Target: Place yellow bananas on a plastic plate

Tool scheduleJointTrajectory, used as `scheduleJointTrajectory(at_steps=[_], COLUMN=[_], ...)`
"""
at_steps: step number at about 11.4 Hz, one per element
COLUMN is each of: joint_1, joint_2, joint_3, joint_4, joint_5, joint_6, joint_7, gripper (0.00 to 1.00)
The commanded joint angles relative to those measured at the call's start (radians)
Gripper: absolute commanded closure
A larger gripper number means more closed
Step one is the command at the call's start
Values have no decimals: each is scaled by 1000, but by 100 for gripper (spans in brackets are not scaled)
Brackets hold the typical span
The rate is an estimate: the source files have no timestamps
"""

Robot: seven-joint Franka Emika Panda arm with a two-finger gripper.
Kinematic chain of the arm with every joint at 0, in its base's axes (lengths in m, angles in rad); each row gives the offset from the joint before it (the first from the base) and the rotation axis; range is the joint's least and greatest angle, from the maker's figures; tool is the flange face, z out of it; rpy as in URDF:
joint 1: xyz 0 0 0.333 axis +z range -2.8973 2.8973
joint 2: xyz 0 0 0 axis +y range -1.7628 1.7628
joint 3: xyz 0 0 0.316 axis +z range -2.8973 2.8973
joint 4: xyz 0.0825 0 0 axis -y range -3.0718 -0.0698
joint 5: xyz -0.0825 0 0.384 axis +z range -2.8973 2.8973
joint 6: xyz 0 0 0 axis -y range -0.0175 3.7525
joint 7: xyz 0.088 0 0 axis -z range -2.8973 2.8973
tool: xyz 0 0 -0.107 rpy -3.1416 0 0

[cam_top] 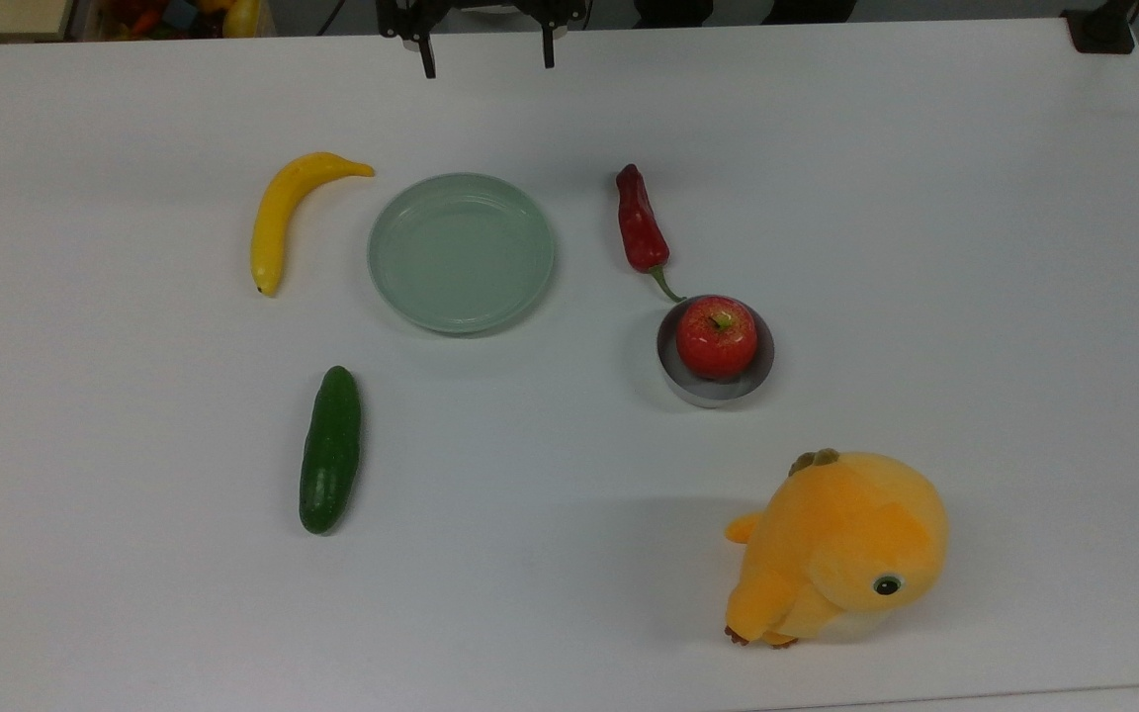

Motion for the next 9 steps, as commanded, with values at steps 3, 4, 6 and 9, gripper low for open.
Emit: scheduleJointTrajectory(at_steps=[3, 4, 6, 9], joint_1=[-14, -17, -52, -75], joint_2=[-3, -5, -3, -3], joint_3=[-11, -11, -14, -62], joint_4=[10, 8, 5, 7], joint_5=[29, 28, 28, 26], joint_6=[-52, -81, -112, -170], joint_7=[-192, -214, -238, -240], gripper=[0, 0, 0, 0])
